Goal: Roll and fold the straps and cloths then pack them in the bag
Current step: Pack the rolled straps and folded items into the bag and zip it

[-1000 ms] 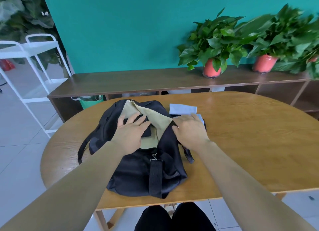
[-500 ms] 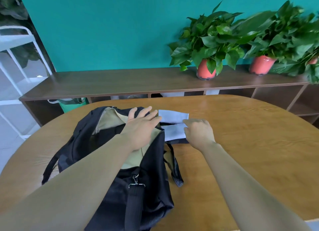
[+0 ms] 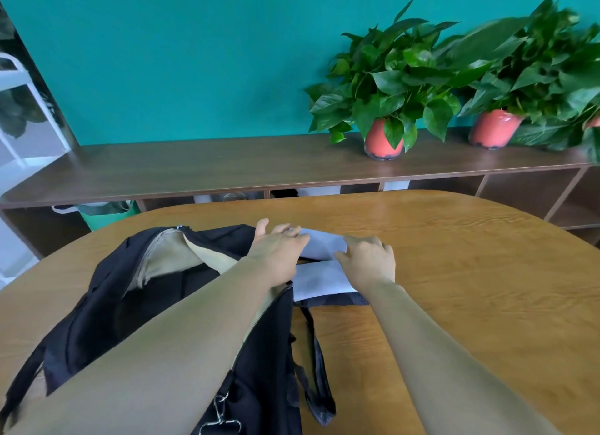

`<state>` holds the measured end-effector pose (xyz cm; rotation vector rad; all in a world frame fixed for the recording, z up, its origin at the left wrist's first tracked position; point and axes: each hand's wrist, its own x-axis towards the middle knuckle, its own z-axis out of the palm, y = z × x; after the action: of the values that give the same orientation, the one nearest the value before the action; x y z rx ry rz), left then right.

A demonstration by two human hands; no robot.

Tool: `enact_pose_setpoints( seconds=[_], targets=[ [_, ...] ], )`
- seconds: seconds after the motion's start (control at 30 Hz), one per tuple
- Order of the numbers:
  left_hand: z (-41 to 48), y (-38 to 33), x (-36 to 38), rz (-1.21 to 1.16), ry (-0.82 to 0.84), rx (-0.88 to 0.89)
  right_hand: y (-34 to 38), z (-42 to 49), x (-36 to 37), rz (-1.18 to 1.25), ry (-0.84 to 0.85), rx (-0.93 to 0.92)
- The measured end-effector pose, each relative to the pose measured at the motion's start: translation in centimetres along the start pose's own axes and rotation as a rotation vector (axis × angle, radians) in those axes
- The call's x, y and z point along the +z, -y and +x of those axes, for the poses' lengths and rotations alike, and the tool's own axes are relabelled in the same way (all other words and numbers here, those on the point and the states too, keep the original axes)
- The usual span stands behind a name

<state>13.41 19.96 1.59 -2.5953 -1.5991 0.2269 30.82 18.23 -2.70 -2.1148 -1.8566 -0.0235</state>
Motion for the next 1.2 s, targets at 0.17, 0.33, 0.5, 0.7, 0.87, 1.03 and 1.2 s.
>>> enact_pose_setpoints(
  seconds=[0.17,0.33,0.5,0.7,0.87,1.03,1.2],
  targets=[
    [2.0,0.2,1.5,0.000,0.071,-0.079,-0.7,0.8,0.9,0.007,0.071,0.067],
    [2.5,0.0,1.5,0.086,-0.045,-0.077,-1.0,0.8,1.3,-0.018,0.070,0.052],
    [2.5,-0.1,0.9,0.104,-0.056,-0.065,-0.7,0.5,0.8,-0.026,0.068,0.063],
    [2.6,-0.4,1.7,-0.220,-0.024,-0.219,-0.3,0.4,0.2,0.123,0.134,0.193],
    [2.9,-0.1,2.8,-0.335,-0.058,-0.241,0.3,1.0,0.7,0.313,0.133,0.343],
    [2.9,0.0,3.3,-0.391,-0.120,-0.254,1.1,1.2,-0.6,0.454,0.112,0.457],
    [2.3,0.3,2.0,-0.563,-0.170,-0.263,1.7,1.4,-2.5,0.671,0.027,0.394]
  ],
)
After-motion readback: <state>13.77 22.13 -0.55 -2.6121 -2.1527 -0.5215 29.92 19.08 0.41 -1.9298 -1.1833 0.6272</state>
